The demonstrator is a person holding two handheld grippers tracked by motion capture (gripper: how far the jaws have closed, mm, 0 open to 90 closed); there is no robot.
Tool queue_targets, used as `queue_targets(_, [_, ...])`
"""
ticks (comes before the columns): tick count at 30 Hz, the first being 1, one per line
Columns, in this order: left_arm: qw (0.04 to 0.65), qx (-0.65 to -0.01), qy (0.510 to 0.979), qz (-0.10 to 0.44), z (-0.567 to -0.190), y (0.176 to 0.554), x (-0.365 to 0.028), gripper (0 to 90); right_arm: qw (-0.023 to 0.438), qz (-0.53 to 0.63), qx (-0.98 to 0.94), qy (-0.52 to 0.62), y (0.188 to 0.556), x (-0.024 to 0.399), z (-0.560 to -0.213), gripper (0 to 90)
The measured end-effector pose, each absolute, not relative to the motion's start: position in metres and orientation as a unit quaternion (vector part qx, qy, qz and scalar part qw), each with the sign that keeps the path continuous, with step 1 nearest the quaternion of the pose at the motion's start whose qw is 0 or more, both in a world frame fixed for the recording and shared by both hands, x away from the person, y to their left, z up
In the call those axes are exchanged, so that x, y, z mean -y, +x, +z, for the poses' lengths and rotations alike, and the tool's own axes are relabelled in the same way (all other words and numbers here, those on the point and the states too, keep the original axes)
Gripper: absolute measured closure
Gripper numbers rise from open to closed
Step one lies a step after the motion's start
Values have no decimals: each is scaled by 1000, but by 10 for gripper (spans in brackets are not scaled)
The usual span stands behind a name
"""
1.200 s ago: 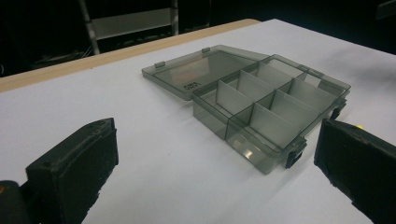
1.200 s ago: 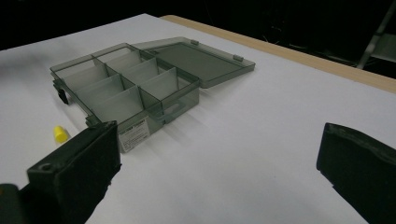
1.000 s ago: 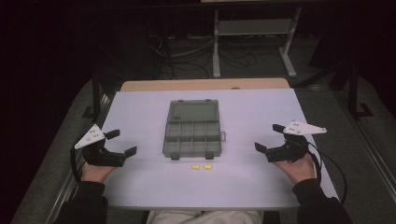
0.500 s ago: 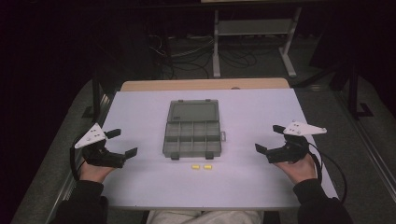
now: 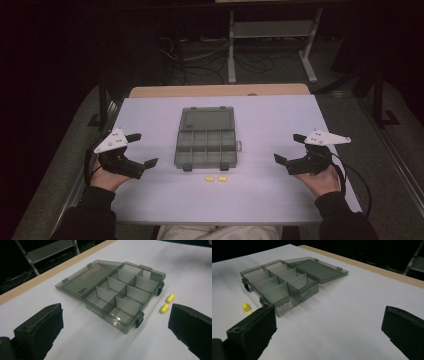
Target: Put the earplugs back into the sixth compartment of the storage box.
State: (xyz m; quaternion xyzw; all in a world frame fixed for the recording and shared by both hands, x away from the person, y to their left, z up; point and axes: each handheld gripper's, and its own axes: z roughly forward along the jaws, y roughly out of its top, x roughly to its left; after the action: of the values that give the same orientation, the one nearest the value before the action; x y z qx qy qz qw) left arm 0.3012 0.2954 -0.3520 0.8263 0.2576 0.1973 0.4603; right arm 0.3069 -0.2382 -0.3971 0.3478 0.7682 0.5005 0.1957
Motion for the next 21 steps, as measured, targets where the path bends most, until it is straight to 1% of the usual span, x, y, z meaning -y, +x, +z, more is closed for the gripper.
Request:
queue_targets(13, [450, -235, 843, 181, -349, 309, -273, 0, 193, 497, -772, 347, 307, 238, -398, 0])
queue_targets(21, [454, -215, 850, 156, -348, 310, -259, 0, 185, 492, -777, 346, 308, 236, -399, 0])
